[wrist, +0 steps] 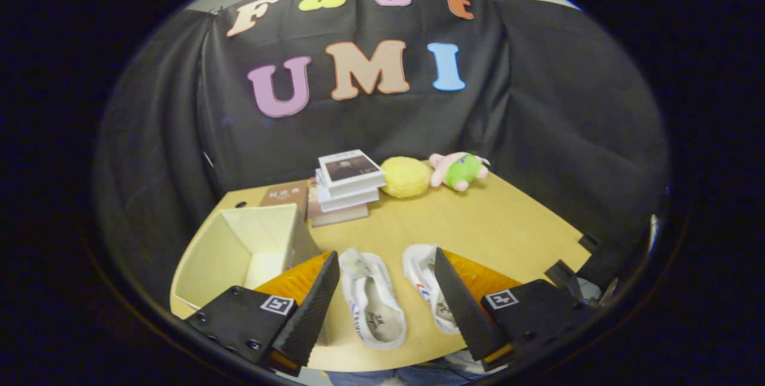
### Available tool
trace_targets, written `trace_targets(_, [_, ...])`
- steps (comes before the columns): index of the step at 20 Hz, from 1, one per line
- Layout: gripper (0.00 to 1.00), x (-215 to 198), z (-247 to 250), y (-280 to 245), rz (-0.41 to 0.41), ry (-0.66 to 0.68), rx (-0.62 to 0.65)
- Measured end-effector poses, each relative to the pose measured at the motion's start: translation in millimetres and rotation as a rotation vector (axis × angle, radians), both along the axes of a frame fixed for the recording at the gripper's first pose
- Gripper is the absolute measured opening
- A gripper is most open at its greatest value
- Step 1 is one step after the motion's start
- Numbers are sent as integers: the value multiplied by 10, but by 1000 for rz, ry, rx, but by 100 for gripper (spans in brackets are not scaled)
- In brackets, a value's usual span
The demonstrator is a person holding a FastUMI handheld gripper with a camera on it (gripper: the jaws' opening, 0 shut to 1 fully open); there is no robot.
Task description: Open the storage box then place both shoes into the box .Put the left shoe in first, then the right shoe, with the right side of both shoes facing outward in a uniform manner.
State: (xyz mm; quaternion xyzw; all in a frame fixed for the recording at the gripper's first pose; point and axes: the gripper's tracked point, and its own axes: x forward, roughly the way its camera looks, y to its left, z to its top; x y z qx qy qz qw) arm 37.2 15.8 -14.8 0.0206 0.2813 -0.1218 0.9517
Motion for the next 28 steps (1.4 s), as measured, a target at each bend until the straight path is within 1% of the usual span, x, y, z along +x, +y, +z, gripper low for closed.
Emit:
trace_targets(4, [99, -97, -427, -192, -20, 117, 2])
trace_targets(6, [99, -137, -632, -190, -19, 172, 6])
trace_targets(8, [98, -142, -801, -148, -7, 215, 15])
trace_targets(11, [98, -123, -1054, -39, 20, 284, -7])
trace_targets(15, [91, -280, -1338, -76, 41, 414, -77])
trace_targets(19, [84, -150, -1504, 19, 67, 422, -40])
trace_targets(24, [82, 5, -1631, -28, 104, 439, -48])
trace_targets(26, [81, 84, -1704, -30, 113, 439, -25])
trace_targets(28, [74, 128, -1747, -1, 128, 449, -3])
